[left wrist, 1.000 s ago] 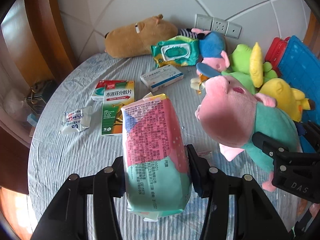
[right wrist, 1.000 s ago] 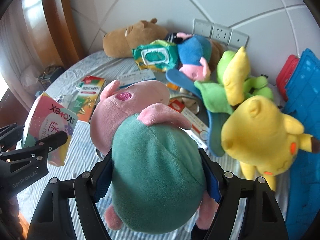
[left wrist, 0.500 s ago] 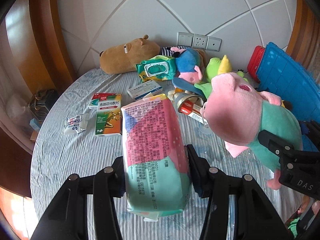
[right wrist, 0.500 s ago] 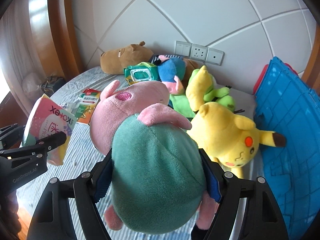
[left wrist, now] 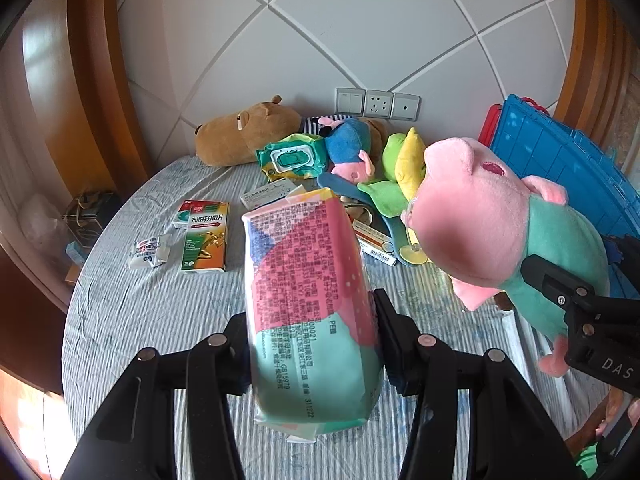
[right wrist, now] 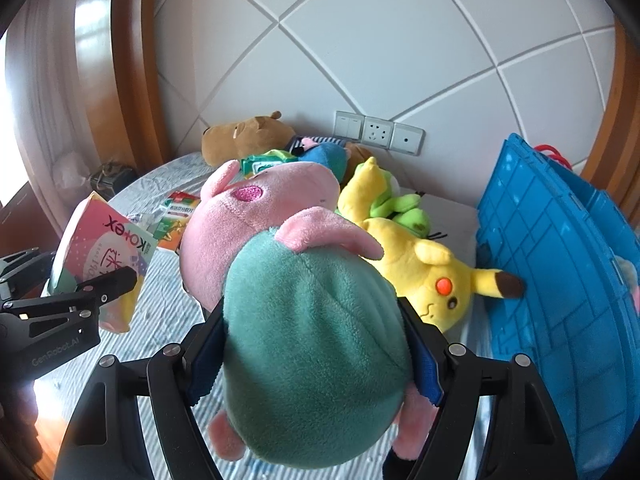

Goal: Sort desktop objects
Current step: 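Carry the pad pack and pig plush with both tools toward the blue crate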

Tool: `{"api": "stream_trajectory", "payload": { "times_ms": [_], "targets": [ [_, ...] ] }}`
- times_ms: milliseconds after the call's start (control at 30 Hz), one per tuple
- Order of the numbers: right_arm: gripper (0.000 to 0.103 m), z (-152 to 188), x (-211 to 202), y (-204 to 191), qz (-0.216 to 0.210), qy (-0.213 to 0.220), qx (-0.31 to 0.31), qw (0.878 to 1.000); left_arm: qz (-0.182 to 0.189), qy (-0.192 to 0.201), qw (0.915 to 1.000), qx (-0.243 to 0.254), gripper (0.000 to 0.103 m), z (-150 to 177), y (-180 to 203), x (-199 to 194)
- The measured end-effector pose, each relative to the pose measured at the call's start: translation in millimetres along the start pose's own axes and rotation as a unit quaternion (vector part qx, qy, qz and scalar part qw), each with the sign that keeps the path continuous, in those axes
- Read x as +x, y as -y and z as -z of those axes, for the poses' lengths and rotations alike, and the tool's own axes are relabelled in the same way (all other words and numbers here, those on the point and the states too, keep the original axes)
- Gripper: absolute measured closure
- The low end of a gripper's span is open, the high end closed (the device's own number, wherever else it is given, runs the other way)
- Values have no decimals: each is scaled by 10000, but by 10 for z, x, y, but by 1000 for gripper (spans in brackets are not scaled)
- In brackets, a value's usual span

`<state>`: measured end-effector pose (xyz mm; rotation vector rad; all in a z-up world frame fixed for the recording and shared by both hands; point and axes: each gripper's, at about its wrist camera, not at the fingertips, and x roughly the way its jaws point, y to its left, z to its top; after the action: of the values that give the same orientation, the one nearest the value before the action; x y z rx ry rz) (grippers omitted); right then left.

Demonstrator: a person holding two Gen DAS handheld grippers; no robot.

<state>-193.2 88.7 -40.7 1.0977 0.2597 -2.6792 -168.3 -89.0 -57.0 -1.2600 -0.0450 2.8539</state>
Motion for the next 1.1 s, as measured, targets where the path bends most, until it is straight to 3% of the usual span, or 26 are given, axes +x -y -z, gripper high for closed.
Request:
{"api": "stream_trajectory", "payload": {
  "times_ms": [567,833,1100],
  "targets": [
    [25,187,-533,-14,322,193,328,9988,204,120,9992,323,54,124,42,-332],
    [25,266,-727,321,390,287,447,9978,311,177,9987,352,54,106,476,-361],
    [25,309,-984,1009,449,451,399,9972,417,263,9983,296,54,-6,1154,-348]
  ]
}}
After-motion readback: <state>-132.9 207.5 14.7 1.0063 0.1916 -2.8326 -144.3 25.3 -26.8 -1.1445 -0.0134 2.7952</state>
